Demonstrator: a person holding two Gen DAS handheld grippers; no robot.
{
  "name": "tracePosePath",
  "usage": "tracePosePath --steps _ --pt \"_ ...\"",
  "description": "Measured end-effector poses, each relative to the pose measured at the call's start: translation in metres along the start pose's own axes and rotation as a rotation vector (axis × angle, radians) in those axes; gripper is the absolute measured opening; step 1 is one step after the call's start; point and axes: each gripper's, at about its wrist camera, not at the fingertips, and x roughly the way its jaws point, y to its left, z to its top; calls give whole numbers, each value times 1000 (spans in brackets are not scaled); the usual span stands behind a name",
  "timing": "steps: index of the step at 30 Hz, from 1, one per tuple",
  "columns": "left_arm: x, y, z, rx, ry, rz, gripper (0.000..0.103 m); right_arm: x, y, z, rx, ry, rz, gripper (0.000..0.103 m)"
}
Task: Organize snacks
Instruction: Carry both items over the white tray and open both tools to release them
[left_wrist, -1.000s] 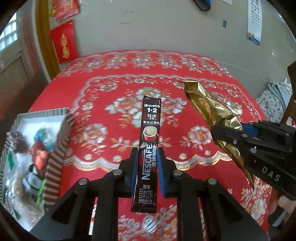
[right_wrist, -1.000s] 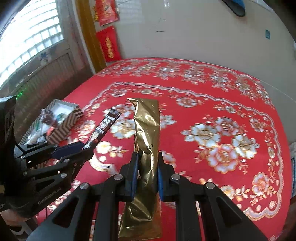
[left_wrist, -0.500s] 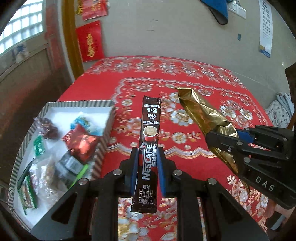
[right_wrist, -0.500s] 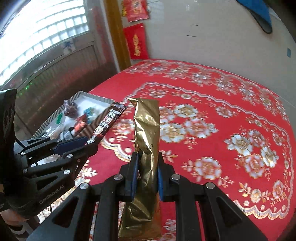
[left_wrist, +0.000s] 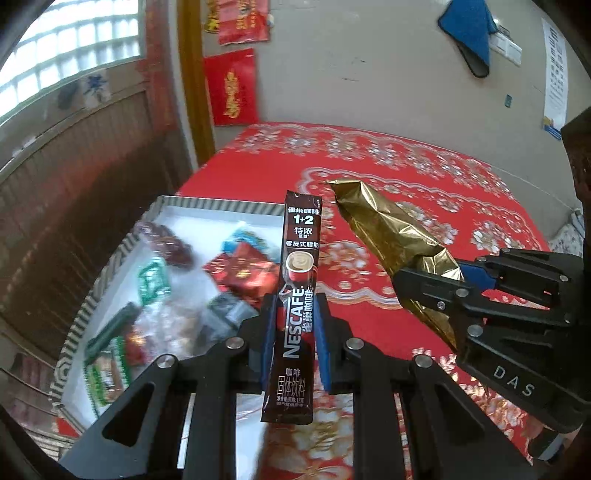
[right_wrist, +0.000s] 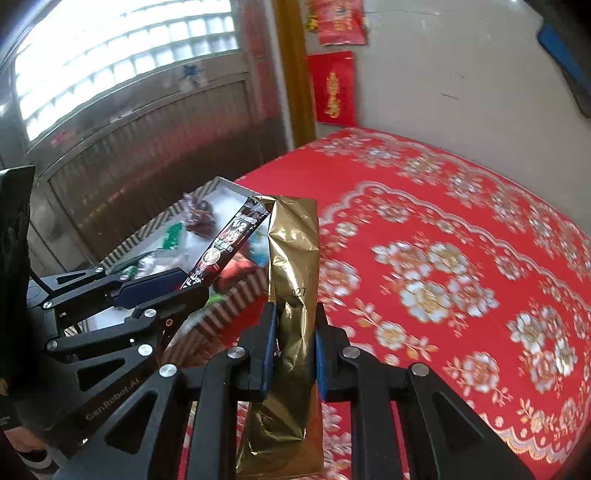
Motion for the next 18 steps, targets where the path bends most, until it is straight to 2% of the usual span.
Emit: tracePosePath --steps 11,18 --pt "-21 64 0 -80 -25 96 22 25 50 33 -82 15 81 17" --pt "-17 105 -11 -145 -2 143 22 58 77 50 -106 60 141 17"
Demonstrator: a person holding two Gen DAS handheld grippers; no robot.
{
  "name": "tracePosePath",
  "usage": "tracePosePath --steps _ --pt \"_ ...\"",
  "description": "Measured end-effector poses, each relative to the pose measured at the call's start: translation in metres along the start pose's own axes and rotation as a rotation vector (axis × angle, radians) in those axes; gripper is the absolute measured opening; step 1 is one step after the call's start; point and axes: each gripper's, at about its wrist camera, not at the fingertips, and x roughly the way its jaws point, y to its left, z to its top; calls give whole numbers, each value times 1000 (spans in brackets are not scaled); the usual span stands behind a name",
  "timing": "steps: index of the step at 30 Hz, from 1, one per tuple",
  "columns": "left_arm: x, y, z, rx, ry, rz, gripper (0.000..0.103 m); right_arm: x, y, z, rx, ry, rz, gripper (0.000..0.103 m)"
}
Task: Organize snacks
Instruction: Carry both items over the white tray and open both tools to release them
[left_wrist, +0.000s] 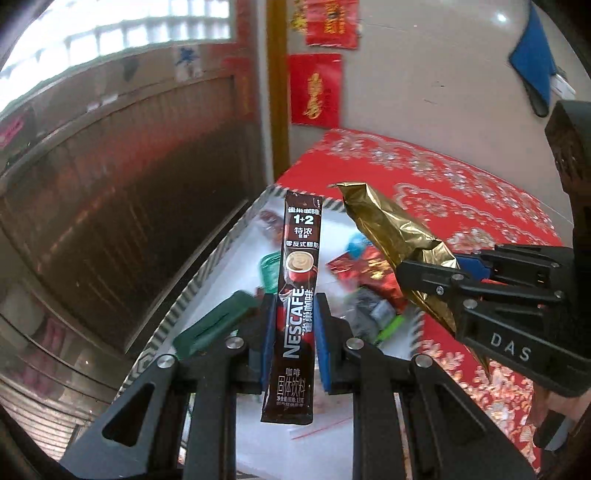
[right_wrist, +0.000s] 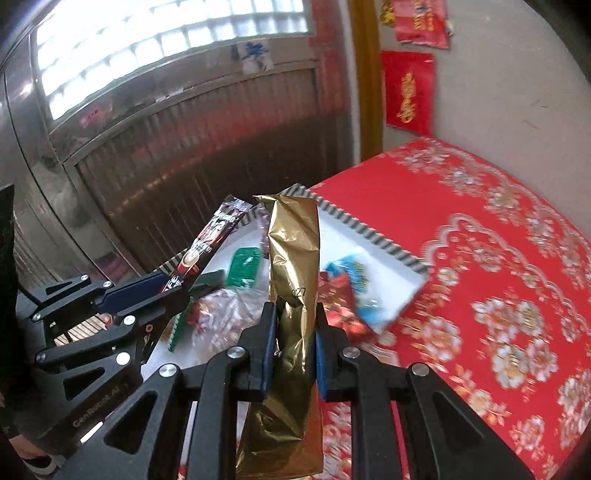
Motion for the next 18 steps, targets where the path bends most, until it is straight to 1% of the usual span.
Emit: tracePosePath --steps 4,7,13,18 --pt "13 13 -6 -26 29 8 22 24 10 6 -15 41 2 17" --pt "22 17 -11 -35 45 8 22 40 12 6 -18 66 -12 17" --pt "39 18 -17 -44 74 1 22 57 13 7 -15 88 -45 18" --pt "45 18 -20 -48 86 18 22 66 18 7 -21 106 -52 19"
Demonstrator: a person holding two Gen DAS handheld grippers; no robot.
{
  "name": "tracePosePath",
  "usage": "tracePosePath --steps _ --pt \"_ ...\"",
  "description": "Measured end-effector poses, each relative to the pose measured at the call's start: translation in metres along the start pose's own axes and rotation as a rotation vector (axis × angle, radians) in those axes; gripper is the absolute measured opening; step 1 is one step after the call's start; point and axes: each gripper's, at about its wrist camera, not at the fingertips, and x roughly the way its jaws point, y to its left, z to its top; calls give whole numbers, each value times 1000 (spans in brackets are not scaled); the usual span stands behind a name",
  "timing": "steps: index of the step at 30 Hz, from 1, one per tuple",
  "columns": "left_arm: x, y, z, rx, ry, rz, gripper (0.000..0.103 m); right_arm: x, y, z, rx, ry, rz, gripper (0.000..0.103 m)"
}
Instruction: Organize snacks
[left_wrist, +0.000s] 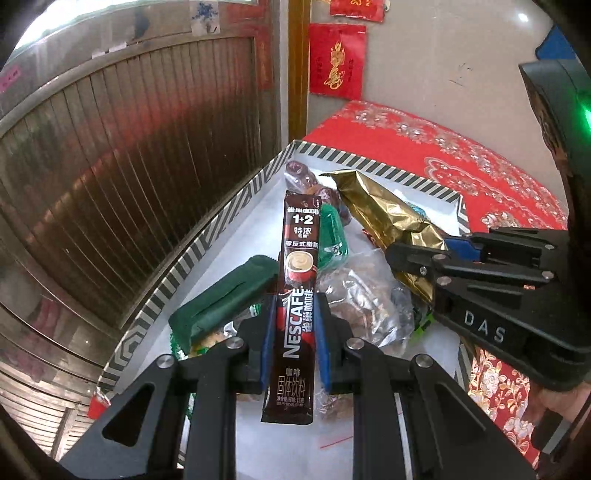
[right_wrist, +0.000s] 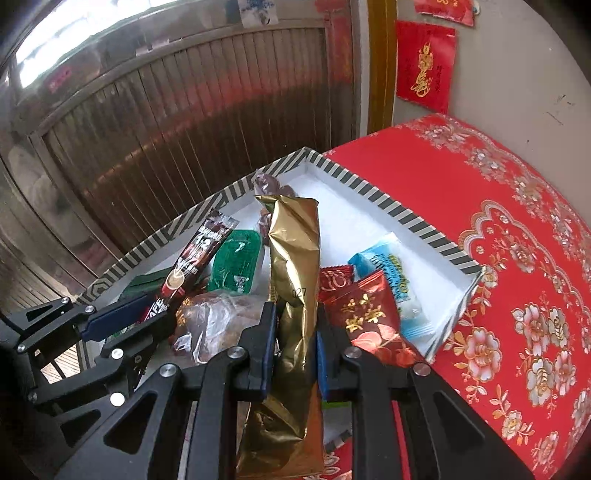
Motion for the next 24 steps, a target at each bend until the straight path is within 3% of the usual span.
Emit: tracePosePath --steps 4,8,9,13,17,20,24 --pt "7 1 -2 -10 10 12 25 -1 2 -2 -2 -8 -6 20" --pt "10 1 -4 -26 12 20 25 -8 2 -6 6 -27 2 47" --pt "10 0 -5 -27 12 24 26 -10 2 -7 4 -35 0 48" --pt "6 0 -6 -47 -8 19 52 -18 4 -11 5 -57 -3 50" --pt "-8 2 -7 -65 -65 76 75 -34 1 -17 17 -109 -4 57" --pt "-19 3 -8 -88 -94 76 86 -51 -3 -23 29 -155 -18 68" --pt "-33 -5 -10 -79 -137 95 89 -71 -10 -36 53 -219 -44 74"
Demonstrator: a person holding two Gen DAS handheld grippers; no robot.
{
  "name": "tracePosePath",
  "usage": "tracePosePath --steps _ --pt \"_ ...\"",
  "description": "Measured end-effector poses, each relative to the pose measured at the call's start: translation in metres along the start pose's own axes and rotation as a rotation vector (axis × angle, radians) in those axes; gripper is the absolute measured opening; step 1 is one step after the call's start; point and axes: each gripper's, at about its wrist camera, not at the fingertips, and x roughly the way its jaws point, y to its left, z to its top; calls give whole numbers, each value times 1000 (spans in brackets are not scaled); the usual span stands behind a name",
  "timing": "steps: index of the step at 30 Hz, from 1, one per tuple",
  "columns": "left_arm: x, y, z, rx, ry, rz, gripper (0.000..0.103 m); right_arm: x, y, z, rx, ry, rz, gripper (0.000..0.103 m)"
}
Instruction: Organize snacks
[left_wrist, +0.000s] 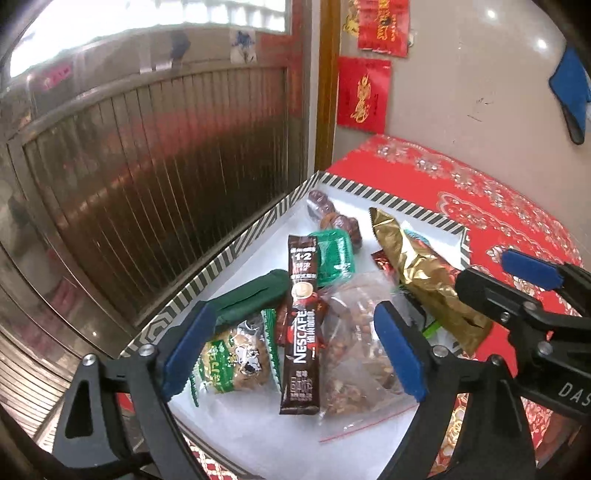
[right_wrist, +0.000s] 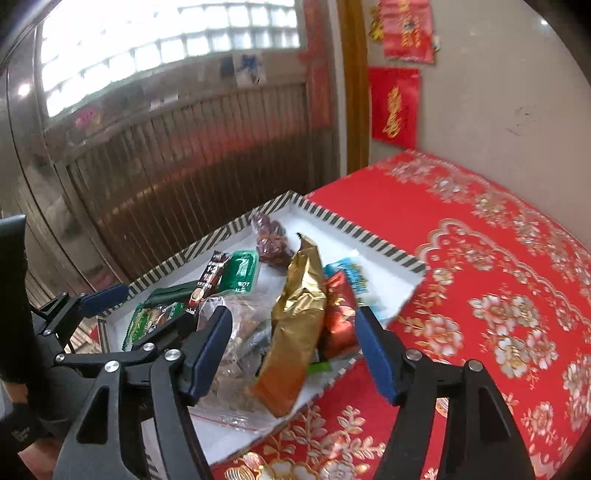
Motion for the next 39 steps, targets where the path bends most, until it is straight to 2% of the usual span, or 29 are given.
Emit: tracePosePath --steps 3,5,10,16,26,33,39 --pt "-8 -6 -2 2 -33 37 90 -12 -7 -7 18 -43 -49 79" --pt "-14 -8 -2 -7 -56 61 96 -21 -12 -12 36 -80 -85 80" --pt "-25 -13 -7 -1 -96 100 99 -36 -21 -25 66 -128 -144 82" --pt "-30 -13 -14 -14 -93 74 99 -37 -20 -35 89 -125 -143 82" --pt "-39 -9 -23 -19 -108 119 99 -39 -11 -41 82 -147 -157 83" --pt "-40 0 -24 -47 -112 108 99 -36 -4 -41 66 -154 -146 83" --pt "-39 2 -24 -30 -114 155 99 -33 1 -39 50 -146 -136 83"
